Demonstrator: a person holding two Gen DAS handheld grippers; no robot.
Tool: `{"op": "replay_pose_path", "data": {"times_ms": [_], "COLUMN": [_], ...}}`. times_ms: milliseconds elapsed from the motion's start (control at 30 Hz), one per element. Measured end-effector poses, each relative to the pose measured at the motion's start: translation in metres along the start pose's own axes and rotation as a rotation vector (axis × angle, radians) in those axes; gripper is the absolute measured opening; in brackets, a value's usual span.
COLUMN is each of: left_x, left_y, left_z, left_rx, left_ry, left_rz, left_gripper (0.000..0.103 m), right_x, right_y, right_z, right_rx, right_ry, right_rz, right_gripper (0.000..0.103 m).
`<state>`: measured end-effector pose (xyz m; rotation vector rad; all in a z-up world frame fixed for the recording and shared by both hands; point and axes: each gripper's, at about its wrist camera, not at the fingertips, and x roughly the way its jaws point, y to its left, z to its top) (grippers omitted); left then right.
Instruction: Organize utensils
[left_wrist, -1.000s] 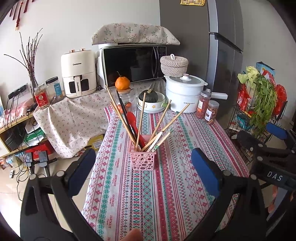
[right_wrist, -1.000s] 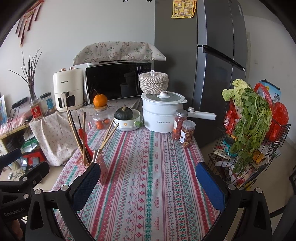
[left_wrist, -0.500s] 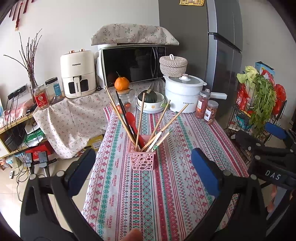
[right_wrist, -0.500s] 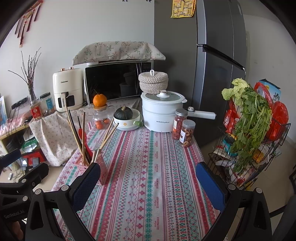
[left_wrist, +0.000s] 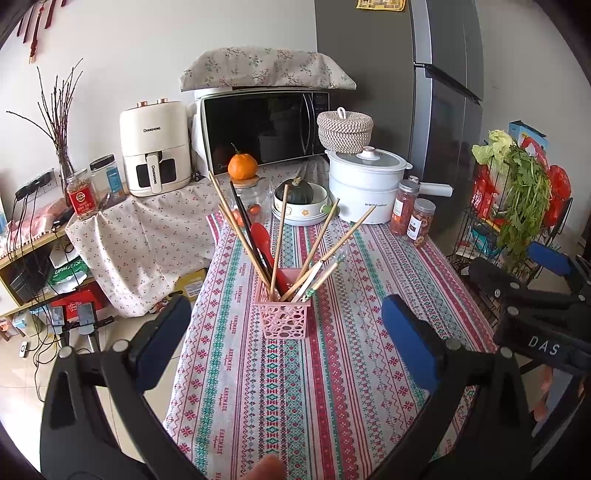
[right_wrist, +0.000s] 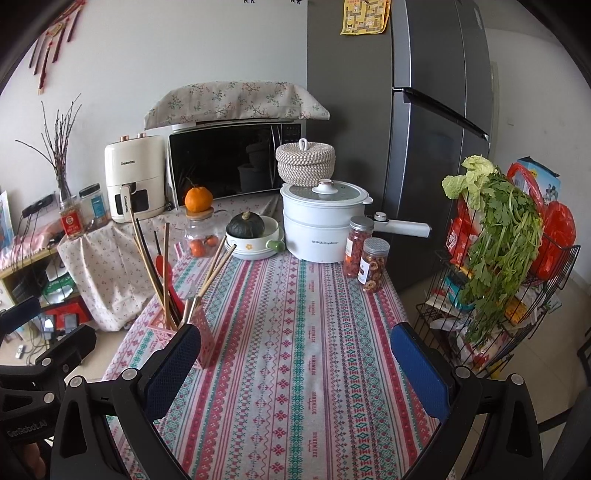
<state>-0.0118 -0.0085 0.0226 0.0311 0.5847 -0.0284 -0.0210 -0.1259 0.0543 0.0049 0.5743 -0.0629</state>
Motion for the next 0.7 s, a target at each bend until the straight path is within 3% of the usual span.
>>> {"op": "replay_pose_path", "data": {"times_ms": [700], "left_x": [0.0047], "left_y": [-0.002], "left_z": [0.0003], "left_rx": [0.02], "left_ry": [0.006], "left_rz": [-0.027], "left_gripper": [0.102], "right_x": [0.0015], "right_y": [-0.0042], "right_z": [-0.0034], "right_rx": [0.005], "right_ry": [0.001], "right_rz": [-0.007], "right_gripper": [0.103]}}
